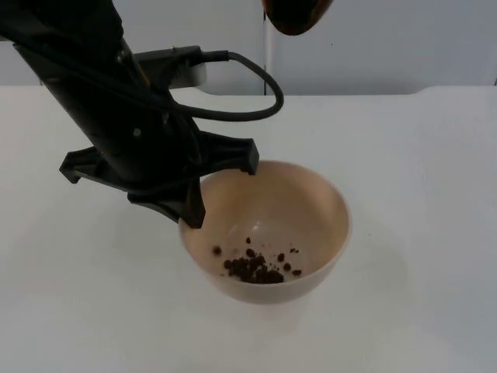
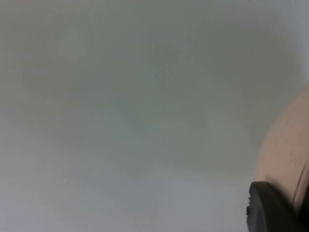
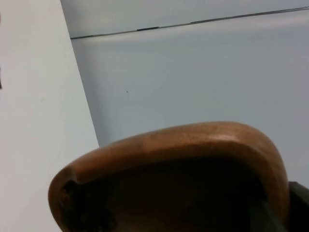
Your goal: Pick up the bowl with the left hand and pour the coffee beans from the cup into the bowl with the right hand.
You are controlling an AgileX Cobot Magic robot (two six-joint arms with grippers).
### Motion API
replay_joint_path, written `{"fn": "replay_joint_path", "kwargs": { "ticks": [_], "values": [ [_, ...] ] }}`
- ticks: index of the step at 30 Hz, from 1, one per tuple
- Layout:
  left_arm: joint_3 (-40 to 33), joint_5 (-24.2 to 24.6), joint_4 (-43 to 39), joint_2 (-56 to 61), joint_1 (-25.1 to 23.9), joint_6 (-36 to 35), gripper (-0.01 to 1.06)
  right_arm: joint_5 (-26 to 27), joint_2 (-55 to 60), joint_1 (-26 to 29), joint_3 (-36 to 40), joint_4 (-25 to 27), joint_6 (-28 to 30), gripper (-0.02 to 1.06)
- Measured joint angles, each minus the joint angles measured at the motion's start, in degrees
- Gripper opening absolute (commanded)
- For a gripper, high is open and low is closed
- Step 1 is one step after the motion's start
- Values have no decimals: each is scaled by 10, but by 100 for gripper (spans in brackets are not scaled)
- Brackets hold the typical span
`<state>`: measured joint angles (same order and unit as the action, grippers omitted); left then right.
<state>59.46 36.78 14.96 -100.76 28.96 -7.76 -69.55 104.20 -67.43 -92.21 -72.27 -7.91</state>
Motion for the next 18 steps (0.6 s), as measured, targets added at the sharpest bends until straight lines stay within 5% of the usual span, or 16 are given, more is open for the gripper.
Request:
{"fn": "replay_joint_path", "kwargs": {
  "ticks": [9, 18],
  "values": [
    [0, 0, 0, 0, 0, 0, 0, 1, 0, 0, 0, 3, 0, 0],
    [0, 1, 0, 0, 0, 0, 0, 4, 0, 33, 0, 77, 0, 0]
  ]
}}
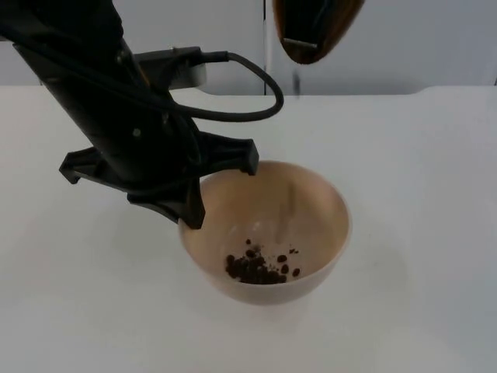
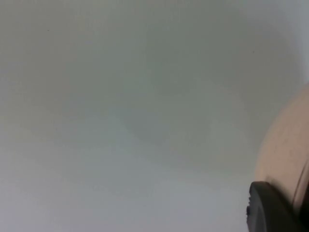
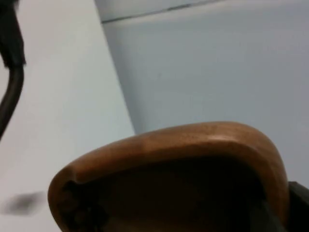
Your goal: Pick up the bowl with the left hand and pour the coffee beans from the cup into the bowl with the right hand.
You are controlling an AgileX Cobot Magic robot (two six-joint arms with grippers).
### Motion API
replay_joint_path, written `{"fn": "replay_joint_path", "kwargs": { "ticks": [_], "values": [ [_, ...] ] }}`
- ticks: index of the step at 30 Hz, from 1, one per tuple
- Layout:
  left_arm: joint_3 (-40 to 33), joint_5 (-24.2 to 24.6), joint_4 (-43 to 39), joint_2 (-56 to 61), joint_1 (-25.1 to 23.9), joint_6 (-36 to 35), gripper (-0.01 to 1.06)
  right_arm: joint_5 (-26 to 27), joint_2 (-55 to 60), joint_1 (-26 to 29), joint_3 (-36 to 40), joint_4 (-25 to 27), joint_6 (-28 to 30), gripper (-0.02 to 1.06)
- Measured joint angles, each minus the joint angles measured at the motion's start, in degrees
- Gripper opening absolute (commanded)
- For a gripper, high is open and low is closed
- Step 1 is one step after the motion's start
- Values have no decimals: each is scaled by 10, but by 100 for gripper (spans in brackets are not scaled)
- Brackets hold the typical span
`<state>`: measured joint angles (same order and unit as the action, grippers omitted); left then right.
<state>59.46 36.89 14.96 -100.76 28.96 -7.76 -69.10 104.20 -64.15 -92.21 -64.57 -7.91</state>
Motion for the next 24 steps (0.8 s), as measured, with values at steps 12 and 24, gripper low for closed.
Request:
{"fn": "replay_joint_path", "kwargs": {
  "ticks": [12, 24],
  "values": [
    [0, 0, -1, 0, 0, 0, 0, 38, 0, 27, 0, 99, -2, 0],
    [0, 0, -1, 0, 0, 0, 0, 54, -8, 88, 0, 207, 0, 0]
  ]
}}
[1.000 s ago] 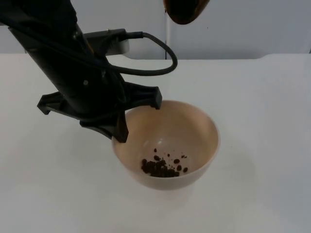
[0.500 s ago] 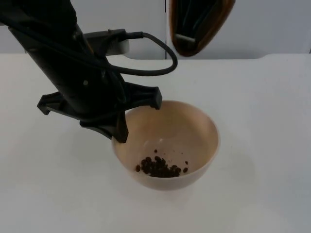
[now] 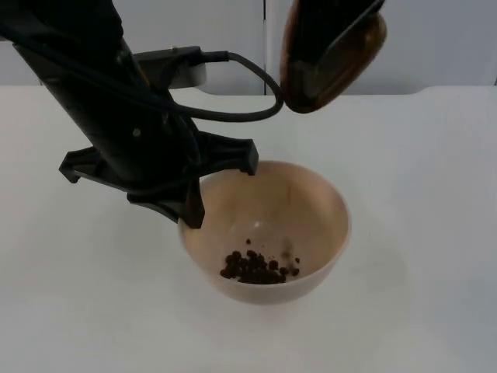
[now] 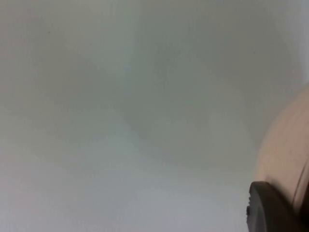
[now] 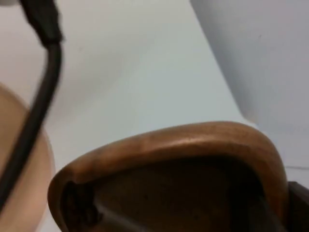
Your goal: Pick up the bowl with the left hand and pour the coffee beans from the cup into the bowl with the right hand.
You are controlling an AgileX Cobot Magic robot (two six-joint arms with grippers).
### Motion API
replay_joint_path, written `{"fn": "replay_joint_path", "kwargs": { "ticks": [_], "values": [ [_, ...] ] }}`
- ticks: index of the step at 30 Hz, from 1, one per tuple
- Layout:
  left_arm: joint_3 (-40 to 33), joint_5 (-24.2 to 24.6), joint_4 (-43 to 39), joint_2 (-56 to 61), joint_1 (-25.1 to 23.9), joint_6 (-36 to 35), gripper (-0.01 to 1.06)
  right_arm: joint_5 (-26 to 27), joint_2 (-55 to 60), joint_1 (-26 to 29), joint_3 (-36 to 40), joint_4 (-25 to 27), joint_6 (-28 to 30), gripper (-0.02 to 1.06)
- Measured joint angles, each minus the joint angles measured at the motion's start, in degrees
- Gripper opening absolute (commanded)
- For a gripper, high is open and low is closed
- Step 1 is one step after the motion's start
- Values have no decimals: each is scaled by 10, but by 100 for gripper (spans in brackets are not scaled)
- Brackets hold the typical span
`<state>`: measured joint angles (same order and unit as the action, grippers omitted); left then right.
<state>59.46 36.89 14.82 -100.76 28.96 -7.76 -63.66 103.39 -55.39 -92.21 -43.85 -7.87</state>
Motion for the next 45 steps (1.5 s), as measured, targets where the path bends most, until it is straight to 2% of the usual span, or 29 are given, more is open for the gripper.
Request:
{"fn": "replay_joint_path", "kwargs": {
  "ticks": [5, 6, 10, 16, 20, 21, 25, 30, 42, 45],
  "values": [
    [0, 0, 0, 0, 0, 0, 0, 16, -4, 44, 0, 103, 46, 0],
    [0, 0, 0, 0, 0, 0, 0, 16, -4, 44, 0, 103, 46, 0],
    [0, 0, 0, 0, 0, 0, 0, 30, -4, 80, 0, 205, 89, 0],
    [0, 0, 0, 0, 0, 0, 0, 34, -4, 108, 0, 267, 116, 0],
    [0, 0, 0, 0, 0, 0, 0, 34, -4, 140, 0, 346, 152, 0],
    [0, 0, 0, 0, 0, 0, 0, 34, -4, 140, 0, 346, 152, 0],
    [0, 0, 0, 0, 0, 0, 0, 35, -4, 178, 0, 445, 201, 0],
    [0, 0, 0, 0, 0, 0, 0, 34, -4, 200, 0, 477, 213, 0],
    [0, 0, -18, 0, 0, 0, 0, 33, 9, 249, 0, 483, 215, 0],
    [0, 0, -27, 0, 0, 0, 0, 52, 22, 270, 14, 484, 214, 0]
  ]
}}
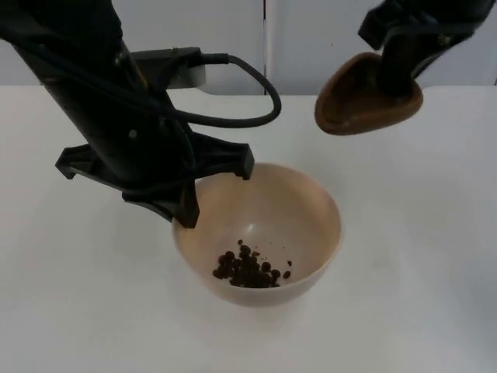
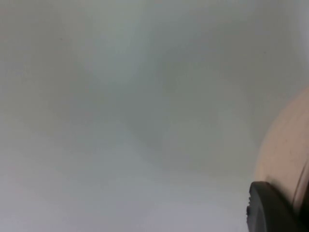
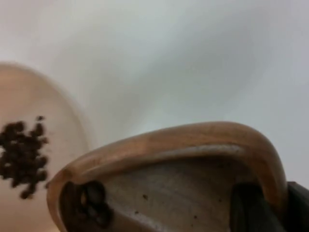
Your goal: Pick up the bowl with the left hand and pour the coffee beans from the cup into the bowl with the right hand.
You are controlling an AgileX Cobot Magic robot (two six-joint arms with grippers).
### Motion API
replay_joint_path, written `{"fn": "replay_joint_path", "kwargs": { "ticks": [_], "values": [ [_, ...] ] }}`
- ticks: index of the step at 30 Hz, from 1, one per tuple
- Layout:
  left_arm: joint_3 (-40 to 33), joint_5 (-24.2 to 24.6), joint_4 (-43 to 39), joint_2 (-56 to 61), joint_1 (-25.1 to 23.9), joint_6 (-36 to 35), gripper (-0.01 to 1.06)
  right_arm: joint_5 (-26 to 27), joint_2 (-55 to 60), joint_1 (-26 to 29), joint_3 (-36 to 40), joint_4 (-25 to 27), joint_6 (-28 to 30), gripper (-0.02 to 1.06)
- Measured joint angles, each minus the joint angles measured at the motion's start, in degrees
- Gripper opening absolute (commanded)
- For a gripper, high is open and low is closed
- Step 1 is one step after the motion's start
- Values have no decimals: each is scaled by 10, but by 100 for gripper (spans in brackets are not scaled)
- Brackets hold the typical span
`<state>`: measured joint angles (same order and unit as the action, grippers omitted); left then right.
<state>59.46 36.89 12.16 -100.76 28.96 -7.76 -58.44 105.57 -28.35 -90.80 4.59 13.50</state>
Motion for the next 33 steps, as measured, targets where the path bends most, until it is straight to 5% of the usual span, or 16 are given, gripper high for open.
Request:
{"fn": "replay_joint_path", "kwargs": {
  "ticks": [15, 25, 33],
  "values": [
    [0, -37, -40, -31, 0, -13, 0, 192, 6, 108, 219, 29, -34, 0],
    [0, -81, -41, -84, 0, -14, 0, 301, 6, 110, 330, 45, -59, 0],
    [0, -96, -41, -84, 0, -15, 0, 334, 35, 110, 363, 49, -81, 0]
  ]
}}
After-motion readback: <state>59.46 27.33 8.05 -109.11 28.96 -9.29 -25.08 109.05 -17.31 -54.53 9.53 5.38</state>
